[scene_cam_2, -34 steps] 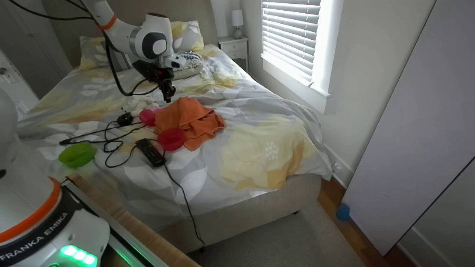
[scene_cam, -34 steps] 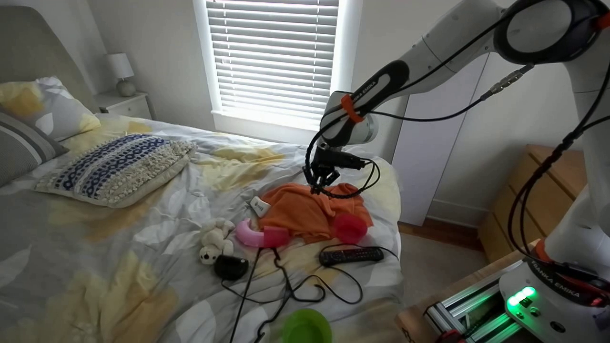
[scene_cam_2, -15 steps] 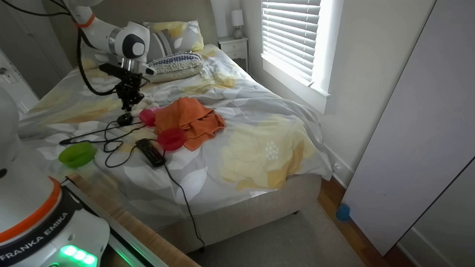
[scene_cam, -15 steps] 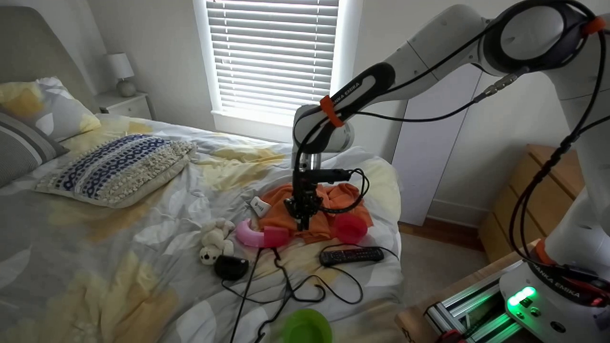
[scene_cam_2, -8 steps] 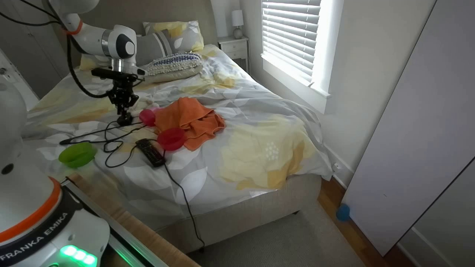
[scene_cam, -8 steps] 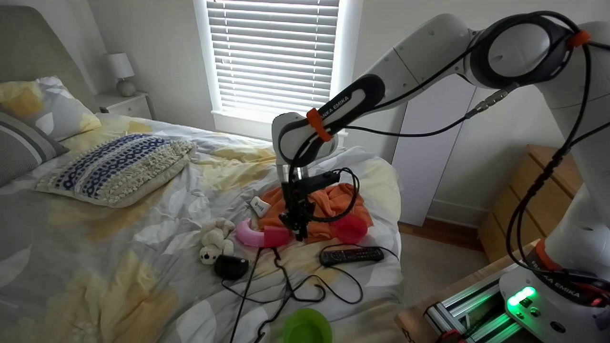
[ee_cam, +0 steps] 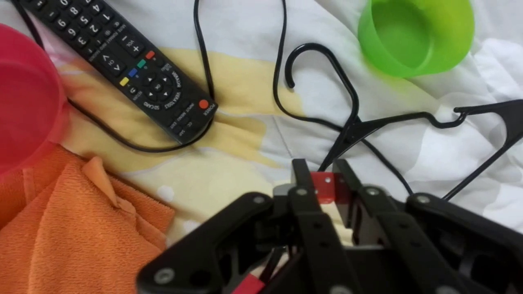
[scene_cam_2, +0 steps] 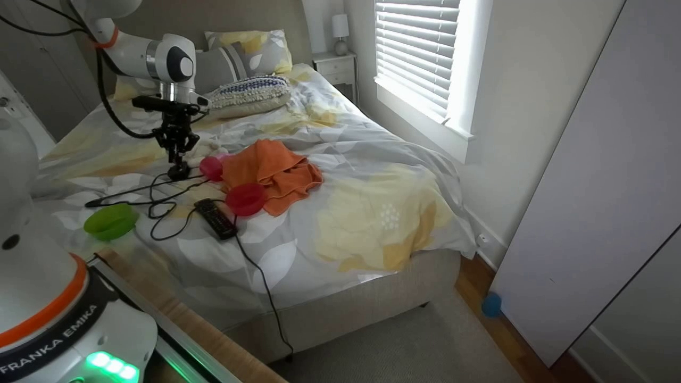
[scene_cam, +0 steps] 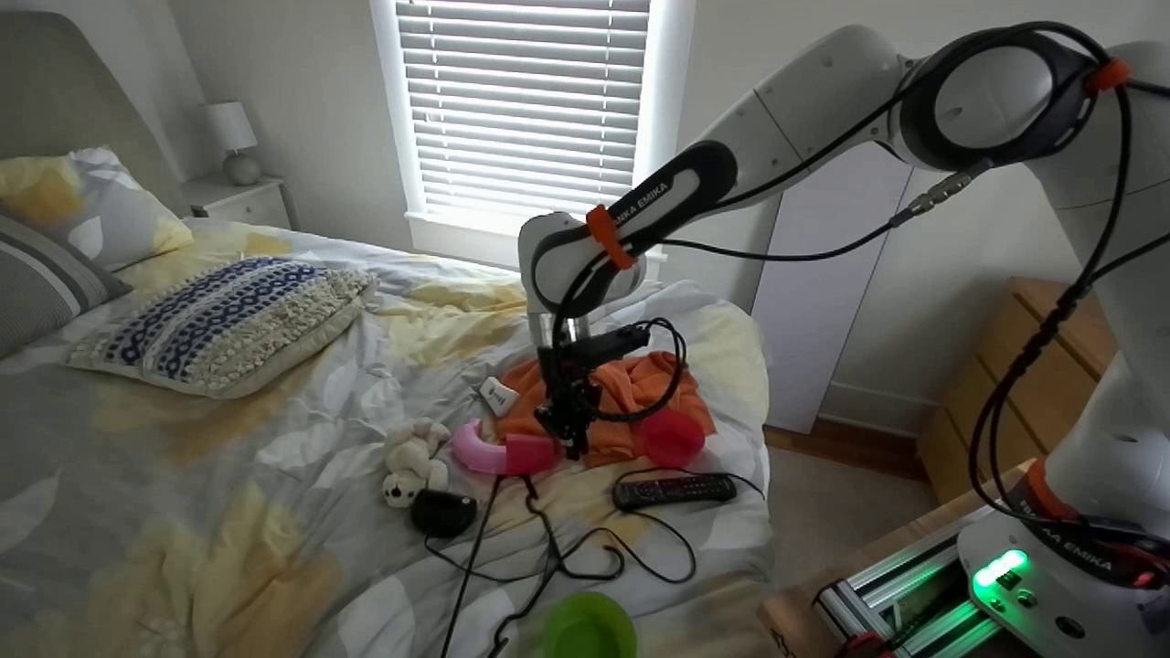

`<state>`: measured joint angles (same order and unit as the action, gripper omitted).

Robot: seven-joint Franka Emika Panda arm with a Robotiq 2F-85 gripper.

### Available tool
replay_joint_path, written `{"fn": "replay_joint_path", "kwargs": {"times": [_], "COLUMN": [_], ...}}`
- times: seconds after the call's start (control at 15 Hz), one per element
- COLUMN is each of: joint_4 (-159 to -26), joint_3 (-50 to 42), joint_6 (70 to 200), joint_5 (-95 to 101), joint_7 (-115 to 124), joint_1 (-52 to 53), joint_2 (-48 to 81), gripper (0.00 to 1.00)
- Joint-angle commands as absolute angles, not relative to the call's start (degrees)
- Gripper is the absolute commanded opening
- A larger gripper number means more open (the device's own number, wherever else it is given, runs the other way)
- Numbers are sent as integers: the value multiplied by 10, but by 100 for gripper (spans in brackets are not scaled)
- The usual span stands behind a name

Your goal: Move the small pink object from the pink bowl to the green bowl

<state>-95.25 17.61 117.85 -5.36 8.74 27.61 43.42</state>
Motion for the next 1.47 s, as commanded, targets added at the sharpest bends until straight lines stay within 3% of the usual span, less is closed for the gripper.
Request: {"fn": "replay_joint_path", "kwargs": {"times": [0.0,0.47,1.07,1.2,1.4], "joint_4": [-955,-1008,-986,-984,-994], "joint_3": [199,270,269,274,274], "joint_6": [1163,1168,1190,1193,1201], "joint_5": [-53,-76,-74,-78,-83], "joint_7": [48,-49,-54,-61,-59], "joint_1": [294,313,338,333,331], "joint_2": [453,490,547,549,535], "gripper": [5,5,5,44,65]}}
